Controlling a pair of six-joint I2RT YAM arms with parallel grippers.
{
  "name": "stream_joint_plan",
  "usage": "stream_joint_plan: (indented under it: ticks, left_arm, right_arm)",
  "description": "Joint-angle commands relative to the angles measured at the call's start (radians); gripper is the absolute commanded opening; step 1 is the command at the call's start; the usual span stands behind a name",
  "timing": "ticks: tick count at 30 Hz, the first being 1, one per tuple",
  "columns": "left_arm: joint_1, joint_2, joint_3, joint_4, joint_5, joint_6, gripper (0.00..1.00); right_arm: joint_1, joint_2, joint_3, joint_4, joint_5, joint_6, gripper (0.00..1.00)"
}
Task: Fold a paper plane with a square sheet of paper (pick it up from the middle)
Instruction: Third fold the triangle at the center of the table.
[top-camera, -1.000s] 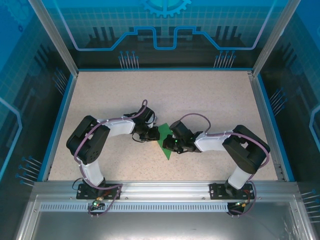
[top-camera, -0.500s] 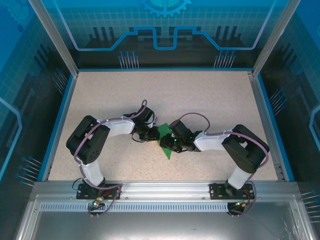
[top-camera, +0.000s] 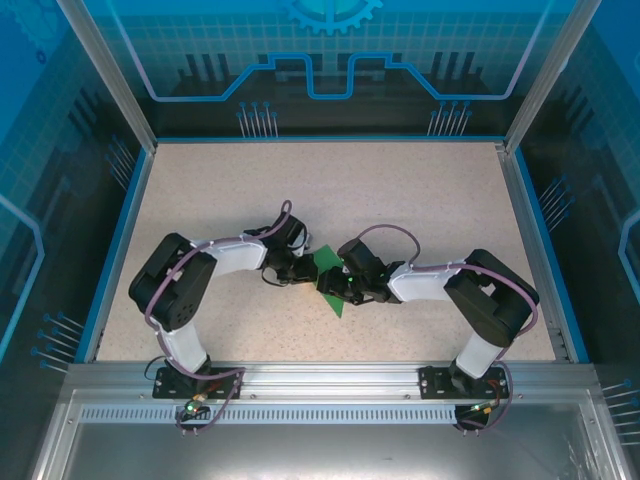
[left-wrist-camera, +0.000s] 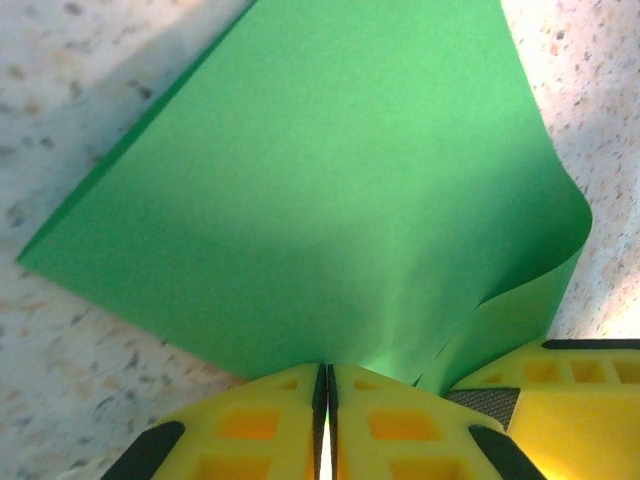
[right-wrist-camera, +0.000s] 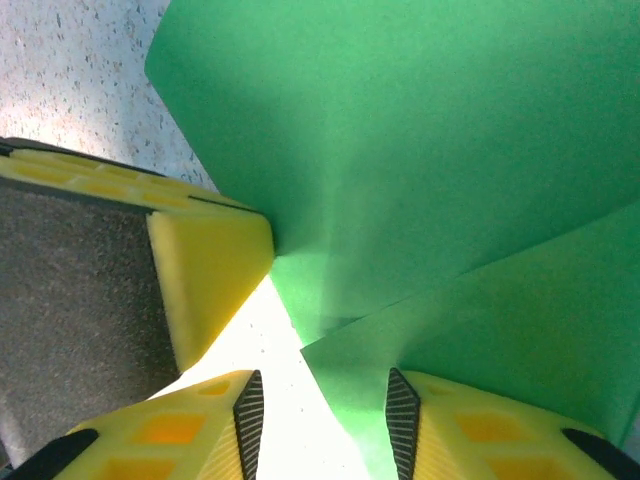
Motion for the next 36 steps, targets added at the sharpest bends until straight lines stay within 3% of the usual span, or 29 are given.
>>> stream_joint_plan:
  ticks: [1,20,36]
  left_arm:
    - [0.024,-0.050,-0.029,-0.070,0.018,-0.016,0.13]
    - [0.008,-0.107,-0.028,-0.023,0.147,-0.092,0.13]
    - [-0.048,-0.022,-0.008,0.008,0.158,-0.111,0.12]
  right_arm:
    - [-0.010,0.004,-0.038,-0.050,0.040,0.002,0.38]
    - [-0.009,-0.002,-0.071,-0.056,0.044,-0.004,0.08]
    - [-0.010,-0.012,-0.101,-0.041,0.026,-0.036,0.00]
